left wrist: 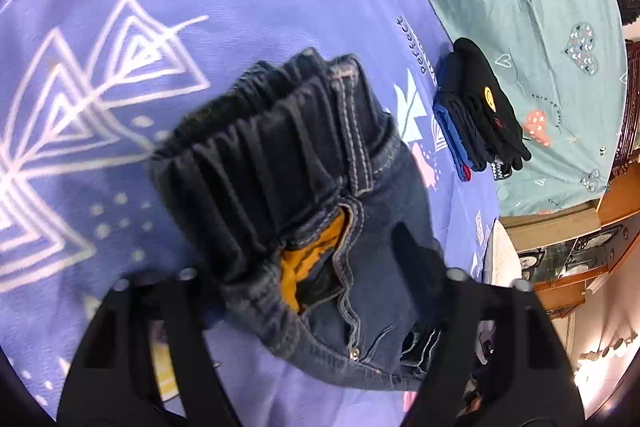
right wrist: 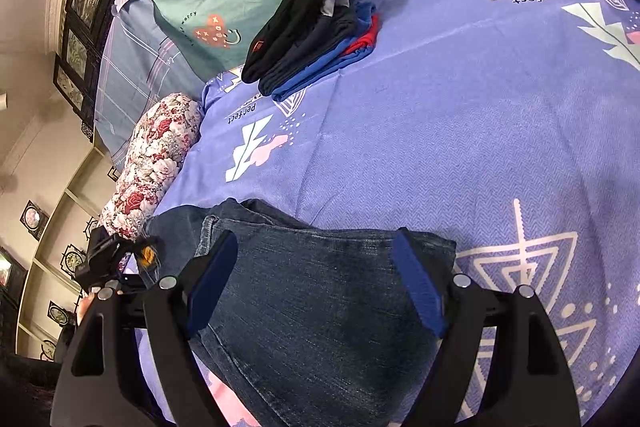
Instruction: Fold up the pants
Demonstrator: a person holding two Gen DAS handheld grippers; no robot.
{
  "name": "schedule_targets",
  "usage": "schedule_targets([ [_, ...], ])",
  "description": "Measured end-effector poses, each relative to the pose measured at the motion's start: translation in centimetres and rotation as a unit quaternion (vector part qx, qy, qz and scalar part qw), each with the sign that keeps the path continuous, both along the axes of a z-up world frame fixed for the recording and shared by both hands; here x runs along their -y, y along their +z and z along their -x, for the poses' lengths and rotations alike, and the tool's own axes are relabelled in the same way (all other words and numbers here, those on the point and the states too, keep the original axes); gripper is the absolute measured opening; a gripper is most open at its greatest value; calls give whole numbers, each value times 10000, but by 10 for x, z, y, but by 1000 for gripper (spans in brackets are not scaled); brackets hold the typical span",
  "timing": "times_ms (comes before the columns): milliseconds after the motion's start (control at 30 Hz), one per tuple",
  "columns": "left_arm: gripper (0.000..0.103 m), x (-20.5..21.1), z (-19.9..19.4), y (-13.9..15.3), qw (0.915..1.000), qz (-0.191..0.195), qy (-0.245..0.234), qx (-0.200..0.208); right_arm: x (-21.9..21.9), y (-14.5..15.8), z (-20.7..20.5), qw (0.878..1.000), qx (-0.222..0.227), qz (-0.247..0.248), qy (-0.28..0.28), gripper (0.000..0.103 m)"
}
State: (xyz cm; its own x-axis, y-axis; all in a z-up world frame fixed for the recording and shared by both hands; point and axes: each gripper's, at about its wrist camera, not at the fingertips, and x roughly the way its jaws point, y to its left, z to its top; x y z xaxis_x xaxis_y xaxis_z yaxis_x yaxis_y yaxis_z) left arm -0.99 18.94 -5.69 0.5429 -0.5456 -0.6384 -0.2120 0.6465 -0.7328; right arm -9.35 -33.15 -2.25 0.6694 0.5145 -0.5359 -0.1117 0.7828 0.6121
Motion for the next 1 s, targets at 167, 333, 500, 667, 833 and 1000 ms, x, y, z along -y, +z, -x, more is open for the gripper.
schedule_targets([
  [167, 91, 21, -12, 4, 9993, -338, 44, 157, 1, 0, 0, 10000, 12, -27, -4, 80],
  [333, 38, 21, 2, 20, 9967, -537, 50, 599, 3, -1, 1, 9999, 39, -98, -26, 80],
  [500, 34, 71, 29, 92, 9705, -1406, -660, 1844, 4, -1, 1, 9999, 47, -134, -24, 80],
  [667, 32, 173, 70, 146, 9175, -1974, -2008, 2809, 8, 1, 3, 9997, 94, -216, -80, 80],
  [833, 62, 298, 102, 115, 8228, -2879, -3861, 3017, 24, 3, 9, 9967, 194, -756, -215, 88],
  [1000, 77, 356, 111, 58, 7610, -3249, -4966, 2623, 57, -20, 16, 9834, -522, -1554, -782, 89],
])
